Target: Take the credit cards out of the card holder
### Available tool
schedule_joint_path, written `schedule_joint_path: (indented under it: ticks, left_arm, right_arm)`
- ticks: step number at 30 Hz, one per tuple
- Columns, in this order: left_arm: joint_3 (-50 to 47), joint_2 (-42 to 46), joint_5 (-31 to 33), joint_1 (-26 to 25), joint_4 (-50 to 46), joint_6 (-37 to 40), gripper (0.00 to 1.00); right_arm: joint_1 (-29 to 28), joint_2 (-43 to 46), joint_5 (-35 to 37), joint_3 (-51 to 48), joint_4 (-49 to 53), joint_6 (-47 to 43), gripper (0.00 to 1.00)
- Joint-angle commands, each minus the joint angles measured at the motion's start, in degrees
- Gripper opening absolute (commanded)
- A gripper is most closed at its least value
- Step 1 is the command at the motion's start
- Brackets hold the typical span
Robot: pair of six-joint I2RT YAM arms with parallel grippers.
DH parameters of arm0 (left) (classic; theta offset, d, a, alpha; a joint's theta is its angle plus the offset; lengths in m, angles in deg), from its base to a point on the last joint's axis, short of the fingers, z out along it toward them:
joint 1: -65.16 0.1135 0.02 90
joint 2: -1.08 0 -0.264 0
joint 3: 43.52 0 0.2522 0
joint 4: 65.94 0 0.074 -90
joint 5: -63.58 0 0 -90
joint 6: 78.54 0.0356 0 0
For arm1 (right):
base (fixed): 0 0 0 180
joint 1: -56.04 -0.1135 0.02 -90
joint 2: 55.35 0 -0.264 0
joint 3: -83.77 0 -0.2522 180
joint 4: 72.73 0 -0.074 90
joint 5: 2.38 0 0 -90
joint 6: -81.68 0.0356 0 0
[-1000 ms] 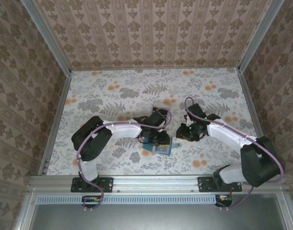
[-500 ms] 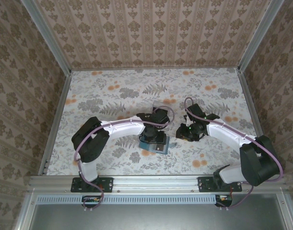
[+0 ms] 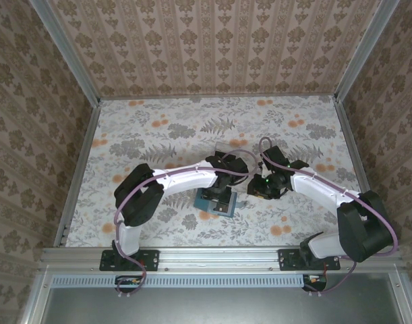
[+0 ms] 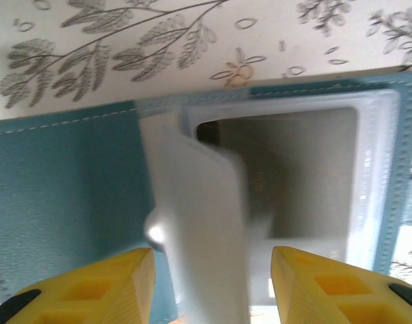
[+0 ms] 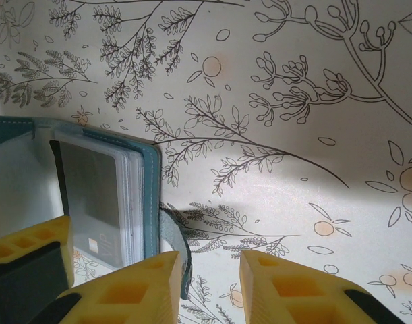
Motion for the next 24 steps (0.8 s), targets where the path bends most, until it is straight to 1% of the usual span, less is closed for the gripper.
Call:
schedule_joint_path:
  ticks: [1,4,7,9,11,15,20,24]
  left_arm:
    - [1.2,-0.5,2.5,-0.2,-3.9,1.4,0.50]
    - [0.9,0.4,2.9,-0.1,-3.8,1.5,0.47]
    - [0.2,1.3,2.3,0.1,-3.0,1.5,0.36]
    - [-0.9,2.4,0.3,0.4,-1.1,1.5,0.27]
    - [-2.8,3.8,-2.8,0.8,2.5,1.4,0.21]
    - [-7.2,7.0,-7.2,2.3,9.2,0.0,0.12]
    - [-10.7,9.5,-10.0,3.8,13.1,-1.1,0.10]
    - [-11.8,9.8,-8.9,4.5,12.0,-0.9,0.11]
  right_arm:
    - [-0.4,-0.6,-0.9,1.2,0.9,-0.5,0.30]
    - [-0.4,-2.2,-0.9,1.5,1.1,-0.6,0.30]
    - [-0.5,-2.4,-0.9,1.9,1.1,-0.5,0.30]
    - [-0.5,-2.4,-0.9,2.1,1.2,-0.7,0.30]
    - [-0.5,-2.5,-0.9,2.2,1.4,-0.7,0.30]
    - [-0.5,-2.6,-0.7,2.4,1.5,-0.9,0.30]
    - [-0.6,-2.9,-0.7,2.4,1.4,-0.9,0.30]
    - [-0.7,-3.2,-0.7,2.3,1.1,-0.9,0.30]
